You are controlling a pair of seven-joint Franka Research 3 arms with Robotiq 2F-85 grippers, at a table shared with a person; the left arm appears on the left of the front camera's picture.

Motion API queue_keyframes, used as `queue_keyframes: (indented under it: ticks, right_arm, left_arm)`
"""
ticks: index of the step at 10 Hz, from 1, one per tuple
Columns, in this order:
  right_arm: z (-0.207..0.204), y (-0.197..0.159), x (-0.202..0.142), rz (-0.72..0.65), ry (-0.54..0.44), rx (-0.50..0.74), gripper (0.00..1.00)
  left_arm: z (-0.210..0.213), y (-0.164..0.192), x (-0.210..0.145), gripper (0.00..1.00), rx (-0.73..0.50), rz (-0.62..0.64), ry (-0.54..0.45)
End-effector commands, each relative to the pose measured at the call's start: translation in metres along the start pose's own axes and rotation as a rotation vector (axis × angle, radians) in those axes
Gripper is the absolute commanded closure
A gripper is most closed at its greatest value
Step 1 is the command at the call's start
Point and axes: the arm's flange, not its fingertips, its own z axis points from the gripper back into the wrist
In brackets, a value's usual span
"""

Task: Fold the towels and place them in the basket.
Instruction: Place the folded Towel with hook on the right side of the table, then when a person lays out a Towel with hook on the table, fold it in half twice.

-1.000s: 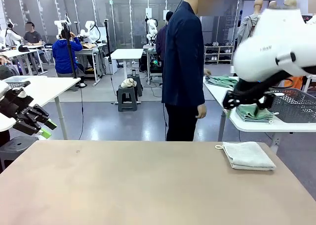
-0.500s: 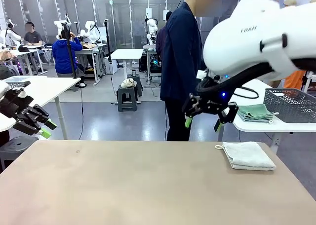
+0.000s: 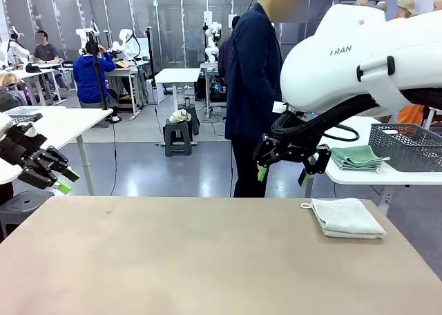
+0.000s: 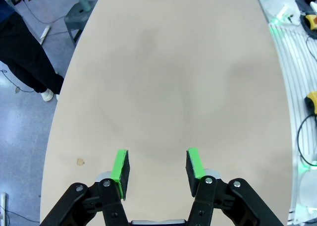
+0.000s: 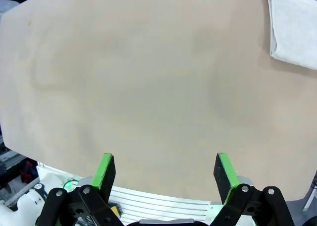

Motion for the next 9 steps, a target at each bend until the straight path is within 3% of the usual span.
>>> queue_keyframes:
  ticks: [1,9]
  right_arm:
    - [0.0021,-0.0027,-0.0001,-0.008,0.009,0.013,0.0]
    - [0.0007,0.0,-0.0002,0.0,0.0,0.0,0.0]
  left_arm:
    - [0.0013,-0.0011,0.0008,0.4,0.005,-0.003,0.001]
    - [0.0013,-0.0011,0.0008,0.4,0.005,-0.003,0.001]
